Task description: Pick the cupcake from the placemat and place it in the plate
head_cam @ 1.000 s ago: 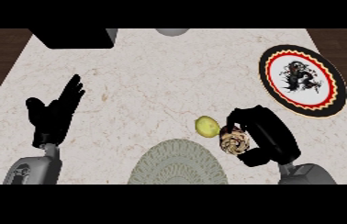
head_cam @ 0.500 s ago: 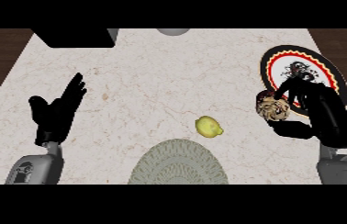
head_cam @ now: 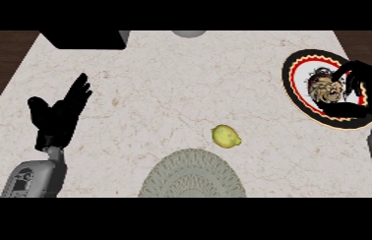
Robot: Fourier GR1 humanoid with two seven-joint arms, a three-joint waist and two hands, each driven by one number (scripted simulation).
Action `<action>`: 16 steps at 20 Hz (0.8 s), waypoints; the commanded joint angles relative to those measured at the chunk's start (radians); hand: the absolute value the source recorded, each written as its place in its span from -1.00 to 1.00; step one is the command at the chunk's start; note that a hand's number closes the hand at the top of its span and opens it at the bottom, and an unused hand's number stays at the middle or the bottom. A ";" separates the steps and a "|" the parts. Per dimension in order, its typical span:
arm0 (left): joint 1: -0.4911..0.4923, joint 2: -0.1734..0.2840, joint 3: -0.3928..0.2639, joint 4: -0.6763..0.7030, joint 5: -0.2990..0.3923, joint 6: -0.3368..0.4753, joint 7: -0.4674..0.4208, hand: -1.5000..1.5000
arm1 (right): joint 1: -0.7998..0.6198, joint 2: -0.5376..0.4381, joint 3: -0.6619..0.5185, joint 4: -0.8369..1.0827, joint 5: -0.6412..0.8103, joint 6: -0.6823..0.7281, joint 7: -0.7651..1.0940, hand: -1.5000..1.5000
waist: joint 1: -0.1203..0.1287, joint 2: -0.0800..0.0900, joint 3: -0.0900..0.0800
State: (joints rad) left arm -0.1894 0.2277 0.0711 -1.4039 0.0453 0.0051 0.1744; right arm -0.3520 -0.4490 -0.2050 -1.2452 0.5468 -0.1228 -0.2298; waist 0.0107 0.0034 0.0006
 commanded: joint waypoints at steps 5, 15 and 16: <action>-0.007 -0.003 0.012 0.035 -0.002 -0.020 -0.030 0.00 | -0.205 -0.102 -0.072 0.515 0.048 -0.070 -0.225 1.00 | 0.010 0.004 0.001; -0.004 -0.028 -0.023 -0.015 -0.015 -0.012 0.012 0.00 | -0.319 -0.208 -0.064 0.892 0.072 0.137 -0.389 -1.00 | 0.036 0.013 0.004; -0.038 -0.015 0.004 0.031 -0.018 -0.005 -0.012 0.00 | -0.334 -0.209 -0.066 0.915 0.072 0.138 -0.428 -1.00 | 0.032 0.015 0.003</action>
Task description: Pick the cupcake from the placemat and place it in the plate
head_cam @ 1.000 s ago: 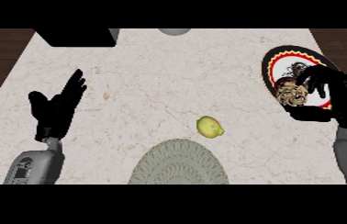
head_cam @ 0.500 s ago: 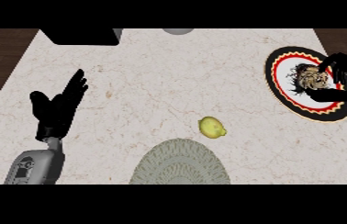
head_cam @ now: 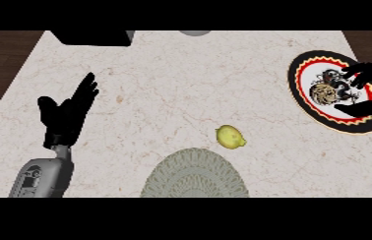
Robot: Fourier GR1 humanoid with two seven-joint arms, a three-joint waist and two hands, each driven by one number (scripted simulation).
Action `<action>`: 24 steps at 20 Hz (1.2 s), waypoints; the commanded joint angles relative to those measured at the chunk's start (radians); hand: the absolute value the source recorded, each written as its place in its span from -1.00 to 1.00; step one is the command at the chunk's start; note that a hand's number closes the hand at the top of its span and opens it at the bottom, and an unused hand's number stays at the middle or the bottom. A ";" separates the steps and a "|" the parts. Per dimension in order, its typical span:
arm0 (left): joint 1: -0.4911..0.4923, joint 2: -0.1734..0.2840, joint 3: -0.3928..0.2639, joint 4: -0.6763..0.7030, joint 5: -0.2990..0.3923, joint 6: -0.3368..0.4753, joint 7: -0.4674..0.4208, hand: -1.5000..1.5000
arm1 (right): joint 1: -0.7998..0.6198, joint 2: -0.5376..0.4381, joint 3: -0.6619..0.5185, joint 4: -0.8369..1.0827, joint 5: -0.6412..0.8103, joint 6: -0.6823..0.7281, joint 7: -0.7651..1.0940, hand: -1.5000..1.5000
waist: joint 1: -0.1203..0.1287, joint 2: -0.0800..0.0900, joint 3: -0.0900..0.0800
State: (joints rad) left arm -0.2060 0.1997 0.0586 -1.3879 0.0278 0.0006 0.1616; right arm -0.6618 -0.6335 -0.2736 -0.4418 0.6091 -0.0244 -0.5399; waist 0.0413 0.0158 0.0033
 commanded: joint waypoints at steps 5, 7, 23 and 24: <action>0.010 -0.006 -0.004 -0.014 -0.006 0.001 0.023 0.00 | -0.054 0.003 -0.060 0.121 -0.044 -0.042 -0.264 -1.00 | -0.007 -0.004 0.000; 0.015 0.007 0.003 0.012 0.002 -0.024 -0.012 0.00 | -0.055 -0.017 -0.125 0.107 -0.122 0.024 -0.379 -1.00 | -0.009 0.000 0.002; 0.059 0.011 0.017 -0.023 -0.003 -0.019 -0.006 0.00 | -0.113 -0.156 -0.238 0.250 -0.329 0.657 -0.211 -1.00 | -0.016 -0.005 0.000; 0.046 -0.003 0.000 -0.051 -0.009 -0.010 0.017 0.00 | -0.121 -0.181 -0.245 0.257 -0.335 0.668 -0.204 -1.00 | -0.008 -0.002 0.001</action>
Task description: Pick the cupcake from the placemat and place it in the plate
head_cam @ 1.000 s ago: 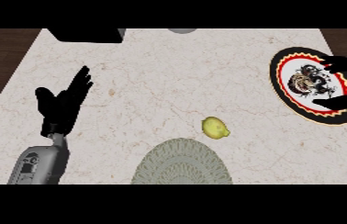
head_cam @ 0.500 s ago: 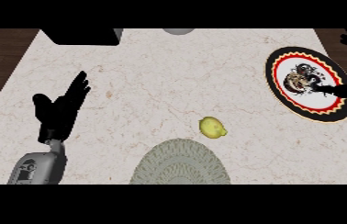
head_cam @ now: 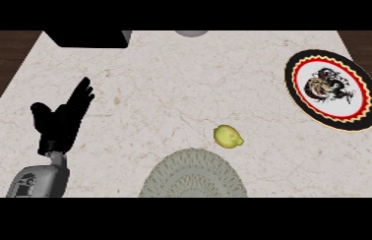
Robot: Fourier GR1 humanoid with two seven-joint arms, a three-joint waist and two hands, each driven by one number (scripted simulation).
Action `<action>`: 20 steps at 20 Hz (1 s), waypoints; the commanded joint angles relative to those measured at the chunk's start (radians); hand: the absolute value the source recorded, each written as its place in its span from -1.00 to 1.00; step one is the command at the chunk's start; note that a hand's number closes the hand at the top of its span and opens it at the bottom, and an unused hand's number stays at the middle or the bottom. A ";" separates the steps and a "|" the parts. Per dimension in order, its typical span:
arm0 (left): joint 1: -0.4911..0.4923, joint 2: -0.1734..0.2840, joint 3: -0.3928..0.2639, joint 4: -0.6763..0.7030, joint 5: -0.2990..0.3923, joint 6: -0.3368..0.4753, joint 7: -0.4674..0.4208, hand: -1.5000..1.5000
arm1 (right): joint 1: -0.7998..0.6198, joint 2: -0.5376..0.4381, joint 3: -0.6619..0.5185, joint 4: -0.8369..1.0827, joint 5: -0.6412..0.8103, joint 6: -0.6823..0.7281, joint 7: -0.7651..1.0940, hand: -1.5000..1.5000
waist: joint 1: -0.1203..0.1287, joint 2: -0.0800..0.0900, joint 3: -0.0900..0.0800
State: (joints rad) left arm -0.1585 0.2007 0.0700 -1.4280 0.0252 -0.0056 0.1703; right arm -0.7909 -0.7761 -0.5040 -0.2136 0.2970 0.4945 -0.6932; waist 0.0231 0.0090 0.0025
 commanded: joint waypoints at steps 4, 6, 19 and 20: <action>-0.029 -0.007 -0.002 0.005 0.002 -0.002 0.020 0.00 | 0.079 -0.022 -0.015 0.008 -0.030 0.121 -0.146 -1.00 | 0.012 0.010 0.003; 0.002 -0.021 -0.027 -0.021 -0.025 0.012 0.015 0.00 | 0.070 -0.047 -0.008 -0.003 -0.033 0.152 -0.126 -1.00 | 0.008 0.004 0.002; -0.049 -0.009 0.006 0.038 -0.008 -0.006 -0.018 0.00 | 0.148 -0.139 0.003 -0.005 -0.041 0.147 -0.154 -1.00 | 0.016 0.012 0.005; -0.098 -0.014 0.002 0.056 -0.011 0.003 0.013 0.00 | 0.138 -0.072 0.013 -0.011 -0.035 0.089 -0.163 -1.00 | 0.015 0.013 0.005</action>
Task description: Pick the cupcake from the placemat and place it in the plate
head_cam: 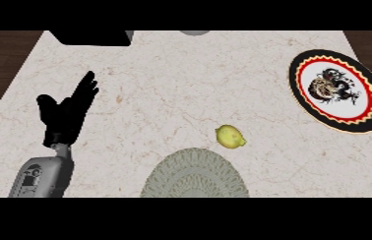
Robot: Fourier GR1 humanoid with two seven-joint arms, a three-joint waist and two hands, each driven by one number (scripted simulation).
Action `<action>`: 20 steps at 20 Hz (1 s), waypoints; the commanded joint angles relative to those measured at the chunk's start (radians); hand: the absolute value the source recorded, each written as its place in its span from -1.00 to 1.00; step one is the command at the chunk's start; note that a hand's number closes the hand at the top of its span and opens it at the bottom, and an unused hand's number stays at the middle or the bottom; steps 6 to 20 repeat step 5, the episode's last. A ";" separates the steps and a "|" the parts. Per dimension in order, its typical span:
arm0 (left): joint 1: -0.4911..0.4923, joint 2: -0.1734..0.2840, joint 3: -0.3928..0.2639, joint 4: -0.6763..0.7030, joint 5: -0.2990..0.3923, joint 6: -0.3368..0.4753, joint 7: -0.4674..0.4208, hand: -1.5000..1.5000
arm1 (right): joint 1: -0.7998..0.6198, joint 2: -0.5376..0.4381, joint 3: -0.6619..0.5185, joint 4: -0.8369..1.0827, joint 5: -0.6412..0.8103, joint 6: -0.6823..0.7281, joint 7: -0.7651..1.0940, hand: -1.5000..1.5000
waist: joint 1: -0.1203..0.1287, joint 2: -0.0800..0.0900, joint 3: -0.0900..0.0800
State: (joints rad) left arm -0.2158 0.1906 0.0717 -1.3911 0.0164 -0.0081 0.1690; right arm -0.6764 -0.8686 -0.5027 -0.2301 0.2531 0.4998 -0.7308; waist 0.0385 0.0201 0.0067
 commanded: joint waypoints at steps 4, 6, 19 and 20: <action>0.014 -0.012 -0.012 -0.026 0.000 0.000 0.014 0.00 | 0.062 -0.033 0.013 0.018 0.007 0.112 -0.135 -1.00 | 0.008 0.003 0.003; 0.020 0.016 0.006 -0.041 0.016 -0.020 0.024 0.00 | 0.060 -0.043 0.022 0.015 0.015 0.108 -0.128 -1.00 | 0.015 0.002 0.003; 0.020 0.016 0.006 -0.041 0.016 -0.020 0.024 0.00 | 0.060 -0.043 0.022 0.015 0.015 0.108 -0.128 -1.00 | 0.015 0.002 0.003; 0.020 0.016 0.006 -0.041 0.016 -0.020 0.024 0.00 | 0.060 -0.043 0.022 0.015 0.015 0.108 -0.128 -1.00 | 0.015 0.002 0.003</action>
